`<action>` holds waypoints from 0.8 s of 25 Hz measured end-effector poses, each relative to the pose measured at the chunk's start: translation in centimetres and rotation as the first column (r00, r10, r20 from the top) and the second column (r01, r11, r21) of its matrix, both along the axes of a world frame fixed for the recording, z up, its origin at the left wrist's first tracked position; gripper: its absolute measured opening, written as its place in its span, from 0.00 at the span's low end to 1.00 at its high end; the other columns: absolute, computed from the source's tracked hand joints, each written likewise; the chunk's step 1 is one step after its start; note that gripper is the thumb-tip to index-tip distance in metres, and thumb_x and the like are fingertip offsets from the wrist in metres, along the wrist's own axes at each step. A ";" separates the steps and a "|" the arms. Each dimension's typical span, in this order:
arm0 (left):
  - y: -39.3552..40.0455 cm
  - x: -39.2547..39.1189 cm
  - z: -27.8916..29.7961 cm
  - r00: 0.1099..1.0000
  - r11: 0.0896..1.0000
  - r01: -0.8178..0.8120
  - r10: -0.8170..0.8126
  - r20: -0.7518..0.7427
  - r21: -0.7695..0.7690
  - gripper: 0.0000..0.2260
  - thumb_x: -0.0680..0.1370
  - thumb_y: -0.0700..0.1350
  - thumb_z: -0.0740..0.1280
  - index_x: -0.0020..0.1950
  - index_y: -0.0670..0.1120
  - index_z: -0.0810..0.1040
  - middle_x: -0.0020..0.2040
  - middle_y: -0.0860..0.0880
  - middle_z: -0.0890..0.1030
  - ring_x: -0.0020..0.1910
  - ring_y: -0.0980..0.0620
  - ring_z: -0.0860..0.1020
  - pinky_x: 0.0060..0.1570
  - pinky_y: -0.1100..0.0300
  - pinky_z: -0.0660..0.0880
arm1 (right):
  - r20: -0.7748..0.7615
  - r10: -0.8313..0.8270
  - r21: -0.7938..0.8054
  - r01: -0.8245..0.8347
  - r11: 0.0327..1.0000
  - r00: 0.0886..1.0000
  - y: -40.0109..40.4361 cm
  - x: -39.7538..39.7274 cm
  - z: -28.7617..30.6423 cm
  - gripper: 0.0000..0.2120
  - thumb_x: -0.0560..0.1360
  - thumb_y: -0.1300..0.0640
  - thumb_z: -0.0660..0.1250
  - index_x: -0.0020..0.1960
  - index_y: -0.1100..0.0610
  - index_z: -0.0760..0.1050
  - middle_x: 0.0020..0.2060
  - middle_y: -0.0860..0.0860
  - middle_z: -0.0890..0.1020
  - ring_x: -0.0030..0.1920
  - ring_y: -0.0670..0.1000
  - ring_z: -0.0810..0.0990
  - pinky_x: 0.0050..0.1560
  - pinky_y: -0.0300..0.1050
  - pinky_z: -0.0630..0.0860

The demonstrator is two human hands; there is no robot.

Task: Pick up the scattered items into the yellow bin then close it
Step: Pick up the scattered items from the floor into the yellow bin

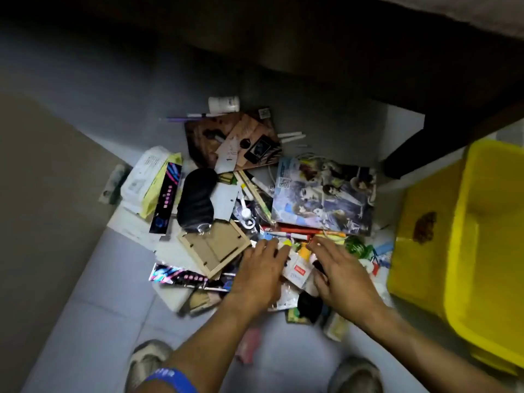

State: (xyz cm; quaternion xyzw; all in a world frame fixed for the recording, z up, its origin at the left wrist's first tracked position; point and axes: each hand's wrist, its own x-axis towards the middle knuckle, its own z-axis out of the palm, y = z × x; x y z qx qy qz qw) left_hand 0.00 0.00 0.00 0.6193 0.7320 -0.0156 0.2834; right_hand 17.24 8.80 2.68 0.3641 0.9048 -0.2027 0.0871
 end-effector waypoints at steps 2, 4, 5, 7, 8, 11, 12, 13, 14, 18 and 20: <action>0.9 0.5 -2.5 0.983 0.985 0.167 -0.169 -0.064 -0.032 0.41 0.73 0.44 0.71 0.79 0.50 0.49 0.79 0.43 0.52 0.78 0.40 0.49 0.74 0.40 0.49 | 0.112 -0.045 0.249 0.016 0.968 0.993 3.2 -0.3 -2.6 0.39 0.71 0.56 0.70 0.77 0.53 0.57 0.77 0.58 0.60 0.73 0.63 0.62 0.67 0.59 0.66; 1.6 0.6 -4.1 0.961 0.966 0.255 -0.258 -0.100 -0.042 0.42 0.73 0.45 0.73 0.78 0.50 0.49 0.79 0.42 0.53 0.78 0.39 0.45 0.73 0.36 0.42 | 0.251 -0.144 0.301 0.064 0.951 0.957 6.5 -0.5 -5.2 0.41 0.74 0.58 0.65 0.79 0.53 0.45 0.79 0.59 0.49 0.76 0.65 0.53 0.70 0.62 0.59; 2.0 0.6 -4.9 0.961 0.968 0.249 -0.249 -0.123 -0.013 0.41 0.73 0.45 0.73 0.77 0.51 0.51 0.78 0.42 0.56 0.78 0.39 0.46 0.72 0.36 0.40 | 0.308 -0.170 0.327 0.063 0.943 0.936 7.8 -0.4 -6.3 0.40 0.75 0.60 0.63 0.79 0.54 0.43 0.79 0.59 0.50 0.75 0.65 0.56 0.70 0.61 0.61; 2.0 0.7 -5.2 0.962 0.972 0.236 -0.236 -0.138 -0.016 0.39 0.72 0.48 0.73 0.76 0.51 0.53 0.76 0.42 0.59 0.78 0.40 0.49 0.72 0.36 0.40 | 0.366 -0.165 0.380 0.015 0.925 0.916 8.8 0.4 -7.7 0.38 0.76 0.63 0.61 0.79 0.56 0.44 0.76 0.60 0.59 0.67 0.64 0.69 0.61 0.57 0.71; 1.9 0.7 -4.8 0.964 0.974 0.227 -0.227 -0.137 -0.020 0.38 0.73 0.51 0.73 0.76 0.52 0.54 0.76 0.42 0.60 0.77 0.41 0.51 0.73 0.36 0.41 | 0.347 -0.160 0.378 0.019 0.926 0.924 9.0 1.2 -7.9 0.37 0.76 0.63 0.62 0.79 0.57 0.47 0.72 0.60 0.65 0.60 0.62 0.75 0.54 0.53 0.75; 1.5 0.1 -3.9 0.970 0.978 0.207 -0.205 -0.127 0.003 0.37 0.73 0.55 0.72 0.76 0.52 0.55 0.74 0.44 0.63 0.74 0.43 0.56 0.73 0.38 0.43 | 0.242 -0.191 0.383 0.087 0.919 0.951 9.5 2.7 -6.1 0.25 0.75 0.60 0.65 0.71 0.55 0.64 0.56 0.54 0.81 0.48 0.57 0.81 0.41 0.49 0.78; 1.7 -0.1 -3.2 0.970 0.978 0.211 -0.208 -0.125 0.005 0.38 0.73 0.56 0.72 0.76 0.53 0.55 0.74 0.45 0.63 0.74 0.43 0.57 0.73 0.39 0.44 | 0.169 -0.192 0.388 0.113 0.914 0.967 9.6 2.6 -4.8 0.20 0.74 0.59 0.67 0.65 0.54 0.70 0.50 0.54 0.82 0.47 0.56 0.80 0.40 0.50 0.78; 1.6 0.0 -2.3 0.968 0.972 0.232 -0.234 -0.094 -0.027 0.38 0.73 0.57 0.71 0.77 0.53 0.56 0.75 0.45 0.62 0.74 0.44 0.57 0.73 0.40 0.46 | 0.085 -0.182 0.378 0.137 0.915 0.980 9.1 2.6 -3.1 0.13 0.74 0.59 0.68 0.58 0.55 0.73 0.45 0.55 0.82 0.44 0.57 0.79 0.38 0.51 0.77; 1.6 0.0 -1.3 0.969 0.971 0.233 -0.236 -0.067 -0.044 0.38 0.73 0.57 0.71 0.77 0.54 0.55 0.76 0.46 0.61 0.75 0.45 0.56 0.74 0.41 0.48 | -0.069 -0.189 0.386 0.201 0.900 0.980 8.5 2.7 -1.3 0.07 0.74 0.60 0.68 0.52 0.57 0.74 0.39 0.56 0.81 0.40 0.59 0.78 0.34 0.51 0.76; 1.7 0.8 2.3 0.994 0.993 0.109 -0.109 0.007 0.039 0.34 0.73 0.53 0.69 0.77 0.54 0.59 0.77 0.48 0.61 0.73 0.46 0.62 0.71 0.52 0.62 | -0.577 -0.350 0.304 0.591 0.747 0.738 6.1 4.0 7.3 0.08 0.79 0.58 0.62 0.48 0.60 0.77 0.35 0.60 0.81 0.33 0.64 0.78 0.29 0.52 0.71; 1.5 2.3 3.9 0.998 0.989 0.045 -0.050 0.033 0.138 0.29 0.75 0.51 0.66 0.76 0.53 0.63 0.75 0.50 0.65 0.72 0.48 0.65 0.67 0.57 0.65 | -0.739 -0.428 0.152 0.747 0.647 0.521 3.9 7.6 11.4 0.13 0.79 0.55 0.59 0.53 0.60 0.79 0.38 0.60 0.83 0.36 0.63 0.79 0.32 0.51 0.70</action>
